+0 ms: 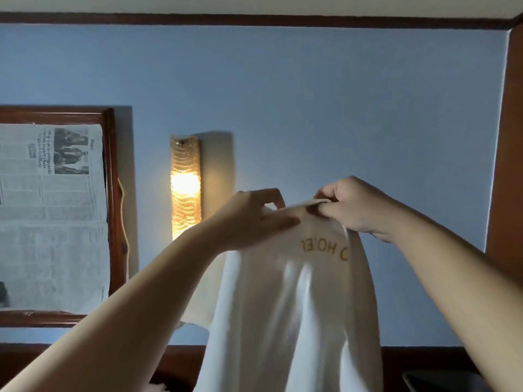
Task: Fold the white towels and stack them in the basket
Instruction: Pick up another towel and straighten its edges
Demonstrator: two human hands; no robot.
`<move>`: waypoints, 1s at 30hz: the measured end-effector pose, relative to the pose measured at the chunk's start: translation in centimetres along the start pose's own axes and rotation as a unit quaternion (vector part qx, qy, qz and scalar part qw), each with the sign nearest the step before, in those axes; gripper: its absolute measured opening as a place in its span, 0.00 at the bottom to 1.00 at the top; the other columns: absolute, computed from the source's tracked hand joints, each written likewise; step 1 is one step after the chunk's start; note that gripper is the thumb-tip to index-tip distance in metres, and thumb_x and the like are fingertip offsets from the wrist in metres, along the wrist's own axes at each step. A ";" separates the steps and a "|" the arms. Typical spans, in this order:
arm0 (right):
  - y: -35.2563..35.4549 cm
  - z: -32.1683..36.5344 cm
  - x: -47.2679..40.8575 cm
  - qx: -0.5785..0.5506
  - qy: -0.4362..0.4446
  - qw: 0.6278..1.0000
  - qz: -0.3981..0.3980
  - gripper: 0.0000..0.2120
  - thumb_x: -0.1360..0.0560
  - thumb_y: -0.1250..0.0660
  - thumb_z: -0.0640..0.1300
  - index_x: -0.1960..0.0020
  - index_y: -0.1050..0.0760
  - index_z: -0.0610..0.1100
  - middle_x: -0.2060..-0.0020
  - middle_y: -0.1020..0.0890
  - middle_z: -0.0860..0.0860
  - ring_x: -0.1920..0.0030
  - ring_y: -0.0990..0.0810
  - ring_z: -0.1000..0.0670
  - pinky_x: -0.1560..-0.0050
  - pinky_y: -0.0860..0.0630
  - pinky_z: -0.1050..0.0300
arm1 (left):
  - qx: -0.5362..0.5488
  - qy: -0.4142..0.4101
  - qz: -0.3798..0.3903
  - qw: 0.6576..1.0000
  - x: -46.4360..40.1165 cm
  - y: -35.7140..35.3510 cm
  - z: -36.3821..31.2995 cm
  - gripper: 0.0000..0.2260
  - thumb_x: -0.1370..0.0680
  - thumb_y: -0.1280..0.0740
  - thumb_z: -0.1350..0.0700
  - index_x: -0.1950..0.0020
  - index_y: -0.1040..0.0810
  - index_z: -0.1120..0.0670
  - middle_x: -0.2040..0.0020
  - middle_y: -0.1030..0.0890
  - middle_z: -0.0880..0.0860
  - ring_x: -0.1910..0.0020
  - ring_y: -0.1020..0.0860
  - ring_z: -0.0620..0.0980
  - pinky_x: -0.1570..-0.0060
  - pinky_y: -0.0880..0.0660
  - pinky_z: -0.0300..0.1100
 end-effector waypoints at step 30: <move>-10.8 7.4 12.6 -0.032 0.014 0.986 -0.166 0.25 0.29 0.31 0.72 0.43 0.27 0.56 0.56 0.20 0.61 0.58 0.19 0.58 0.56 0.23 0.67 | 0.532 0.225 0.038 0.816 5.6 4.4 -3.7 0.08 0.19 0.30 0.62 0.43 0.20 0.65 0.49 0.16 0.65 0.55 0.13 0.61 0.59 0.15 0.48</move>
Point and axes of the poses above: each hand's wrist, its own x-axis away from the middle knuckle, its own y-axis out of the back of the hand, z = x × y, the point moved 2 cm from there along -x, towards the middle knuckle
